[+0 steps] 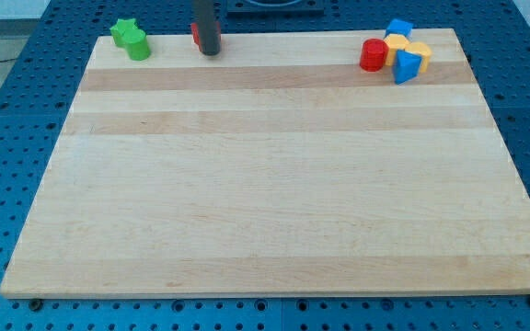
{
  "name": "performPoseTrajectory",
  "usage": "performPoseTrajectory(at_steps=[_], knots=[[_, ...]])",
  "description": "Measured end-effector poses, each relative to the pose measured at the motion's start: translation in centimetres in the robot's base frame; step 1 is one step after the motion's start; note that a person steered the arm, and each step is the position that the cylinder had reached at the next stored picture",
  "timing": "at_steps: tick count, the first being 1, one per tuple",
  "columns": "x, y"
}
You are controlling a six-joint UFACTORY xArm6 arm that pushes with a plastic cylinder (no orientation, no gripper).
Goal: Move your arm to the right of the green circle
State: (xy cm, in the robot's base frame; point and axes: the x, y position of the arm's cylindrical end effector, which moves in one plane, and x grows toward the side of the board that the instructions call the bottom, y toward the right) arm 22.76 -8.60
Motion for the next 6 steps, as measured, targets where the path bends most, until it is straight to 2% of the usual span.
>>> performPoseTrajectory(at_steps=[1,2,6], knots=[[-0.1,4.3],[-2.7,5.5],[-3.4,1.2]])
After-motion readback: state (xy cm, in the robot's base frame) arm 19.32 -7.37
